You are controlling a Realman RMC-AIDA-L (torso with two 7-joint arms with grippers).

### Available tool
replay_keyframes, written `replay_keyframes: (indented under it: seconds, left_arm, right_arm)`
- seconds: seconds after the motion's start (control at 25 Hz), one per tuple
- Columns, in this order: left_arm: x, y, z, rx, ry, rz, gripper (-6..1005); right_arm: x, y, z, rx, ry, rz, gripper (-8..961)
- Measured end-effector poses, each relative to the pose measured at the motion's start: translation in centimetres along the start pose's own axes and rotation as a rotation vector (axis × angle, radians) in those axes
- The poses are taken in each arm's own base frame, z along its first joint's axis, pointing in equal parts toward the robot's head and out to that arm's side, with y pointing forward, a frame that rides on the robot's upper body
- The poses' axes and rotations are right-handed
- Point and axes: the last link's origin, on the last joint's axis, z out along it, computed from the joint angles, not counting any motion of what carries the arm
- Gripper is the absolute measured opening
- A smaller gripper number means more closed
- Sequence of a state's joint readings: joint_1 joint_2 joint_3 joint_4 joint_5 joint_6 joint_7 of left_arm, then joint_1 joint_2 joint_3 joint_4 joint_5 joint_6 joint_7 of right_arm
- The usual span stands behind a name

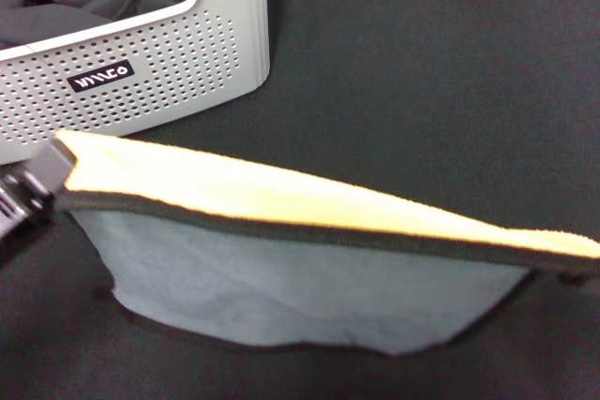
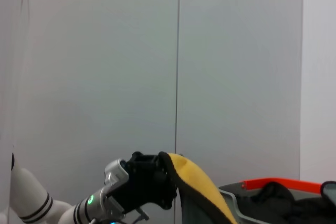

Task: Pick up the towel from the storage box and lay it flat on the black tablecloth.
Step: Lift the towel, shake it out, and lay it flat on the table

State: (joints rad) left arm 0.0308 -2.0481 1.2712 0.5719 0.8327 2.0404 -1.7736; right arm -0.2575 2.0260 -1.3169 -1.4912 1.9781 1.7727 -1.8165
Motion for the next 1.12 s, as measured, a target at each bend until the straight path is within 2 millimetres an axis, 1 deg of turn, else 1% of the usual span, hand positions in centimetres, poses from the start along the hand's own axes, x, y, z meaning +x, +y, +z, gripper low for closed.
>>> replay_keyframes:
  seconds: [0.08,0.16,0.32,0.52,0.64,0.76,0.84,0.88,0.92,1.04,1.12]
  left_arm:
    - [-0.7,-0.1,0.2,-0.007,-0.023,-0.029,29]
    - [-1.1,-0.1,0.5,-0.021,-0.048,-0.047,29]
    - [-1.6,0.0,0.7,-0.034,-0.088,-0.078,29]
    - [-1.7,0.4,0.7,-0.044,-0.145,-0.135,29]
    - [-1.6,0.6,0.7,-0.048,-0.161,-0.152,29]
    - [-1.6,0.5,0.8,-0.051,-0.164,-0.157,29]
    - [-1.6,0.0,0.8,-0.036,-0.157,-0.167,30]
    - [-1.6,-0.4,0.8,-0.024,-0.152,-0.174,30]
    - [-1.7,-1.1,0.8,-0.01,-0.145,-0.187,30]
    - [-1.9,-3.6,1.5,0.046,-0.142,-0.236,30]
    - [-1.9,-4.8,2.3,0.071,-0.153,-0.243,30]
  right_arm:
    - [0.1,0.2,0.1,-0.004,-0.001,0.009,74]
    - [0.4,0.4,0.6,-0.03,-0.005,0.023,76]
    - [1.3,0.5,2.6,-0.132,-0.024,0.054,81]
    - [2.8,-0.4,5.0,-0.225,-0.081,0.129,87]
    - [3.2,-0.2,5.8,-0.274,-0.1,0.158,91]
    - [3.4,0.1,6.2,-0.299,-0.111,0.154,95]
    - [3.6,0.0,6.2,-0.292,-0.115,0.165,97]
    - [4.3,-0.7,6.0,-0.259,-0.118,0.197,99]
    - [4.3,-0.7,6.0,-0.259,-0.118,0.197,100]
    - [6.2,-1.8,5.3,-0.181,-0.108,0.252,104]
    - [7.5,-2.5,5.3,-0.149,-0.103,0.262,106]
